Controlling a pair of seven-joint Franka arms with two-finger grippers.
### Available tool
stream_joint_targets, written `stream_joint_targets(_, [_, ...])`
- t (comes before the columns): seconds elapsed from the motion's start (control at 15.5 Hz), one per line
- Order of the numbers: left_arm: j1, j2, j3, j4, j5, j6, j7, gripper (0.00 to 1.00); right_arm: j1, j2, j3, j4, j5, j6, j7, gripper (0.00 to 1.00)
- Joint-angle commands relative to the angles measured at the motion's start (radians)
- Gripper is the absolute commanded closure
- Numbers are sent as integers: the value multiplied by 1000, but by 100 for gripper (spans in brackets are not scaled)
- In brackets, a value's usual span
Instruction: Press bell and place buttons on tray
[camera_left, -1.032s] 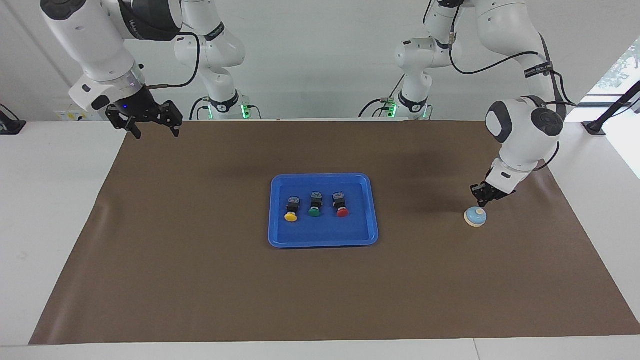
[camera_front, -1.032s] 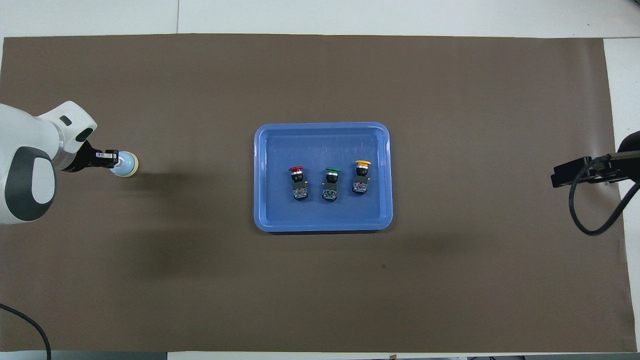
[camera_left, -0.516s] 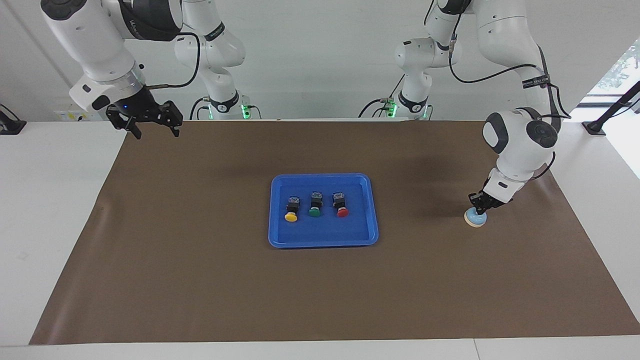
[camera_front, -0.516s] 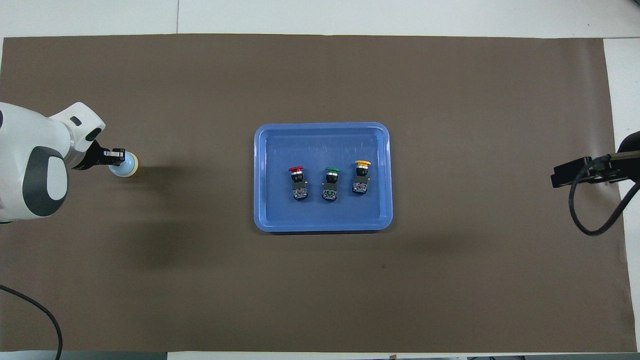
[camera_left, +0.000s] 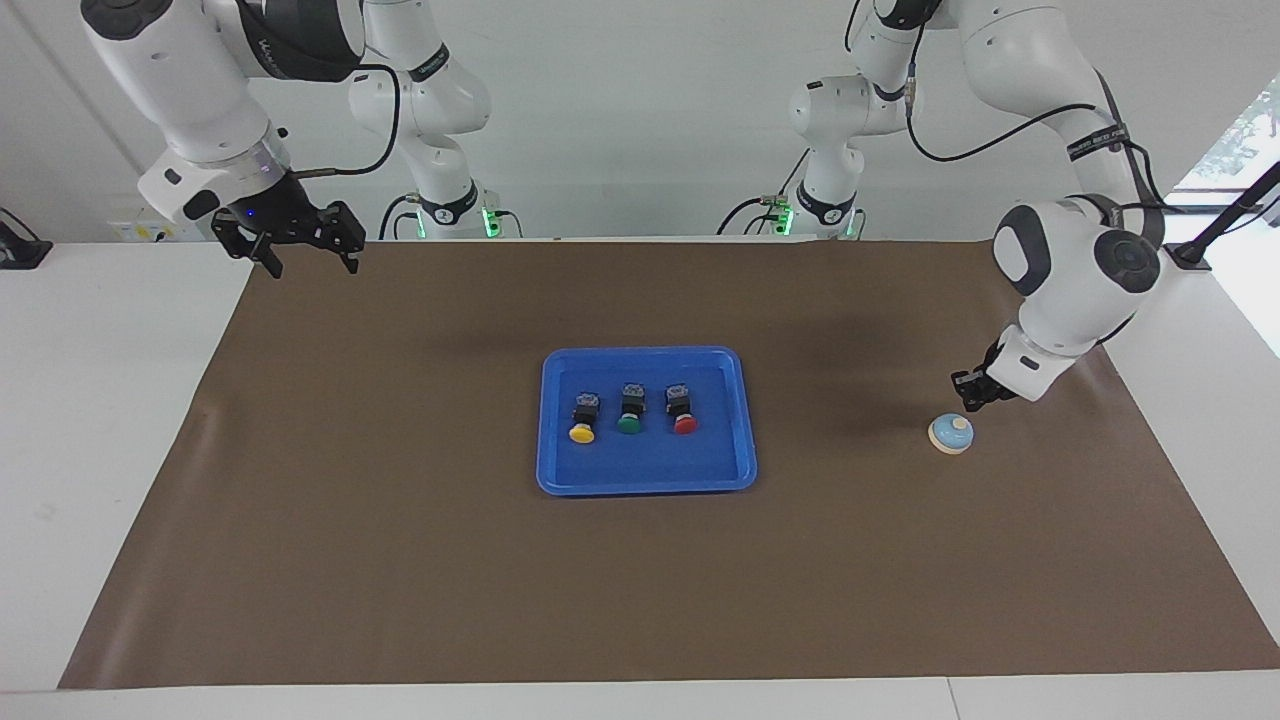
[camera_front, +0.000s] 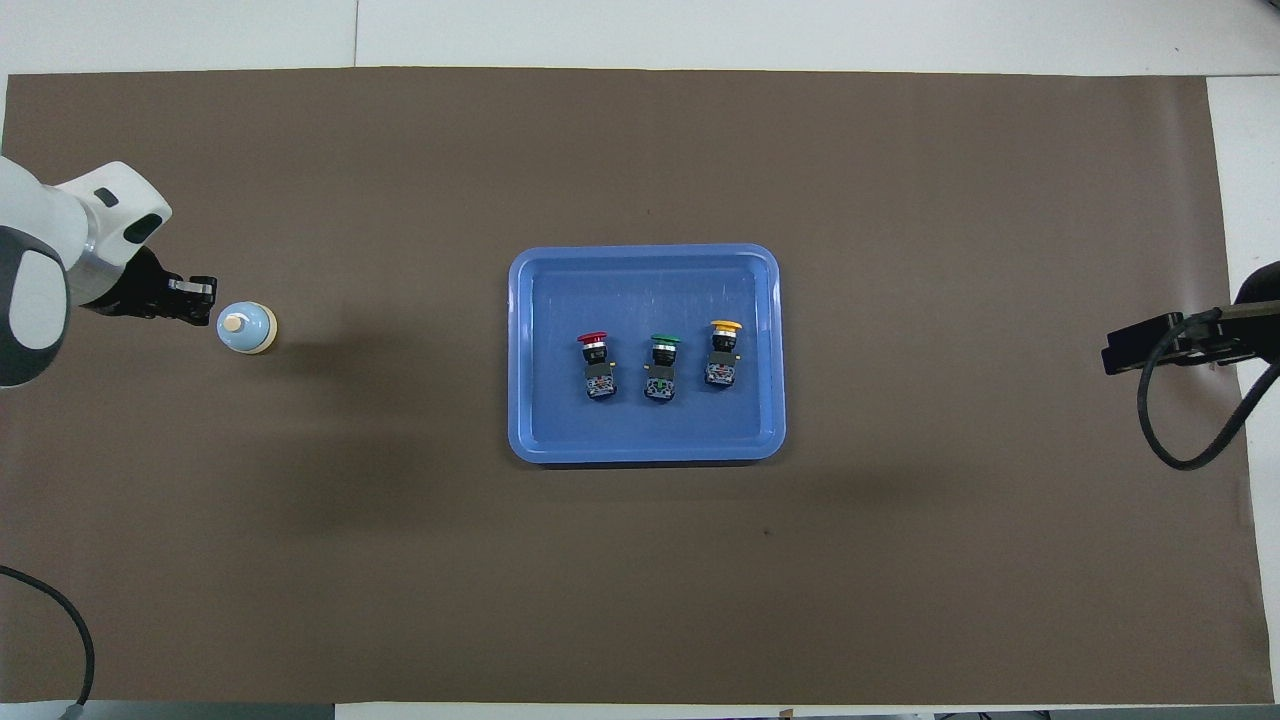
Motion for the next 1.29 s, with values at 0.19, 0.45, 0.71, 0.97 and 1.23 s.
stream_joint_targets(0.19, [-4, -179, -1, 27, 8, -249, 3, 0, -10, -14, 8, -5, -13, -15, -5, 0])
stream_joint_targets(0.45, [-10, -267, -7, 30, 8, -360, 6, 0, -10, -14, 8, -5, -13, -15, -5, 0])
stream_joint_targets(0.71, [-21, -264, -10, 85, 6, -376, 10, 0, -10, -14, 8, -5, -13, -15, -5, 0])
stream_joint_targets(0.97, [-21, -236, -10, 147, 6, -377, 9, 0, -10, -14, 8, -5, -13, -15, -5, 0])
stream_joint_targets(1.23, [-21, -224, -10, 174, 11, -370, 9, 0, -10, -14, 8, -5, -13, -15, -5, 0])
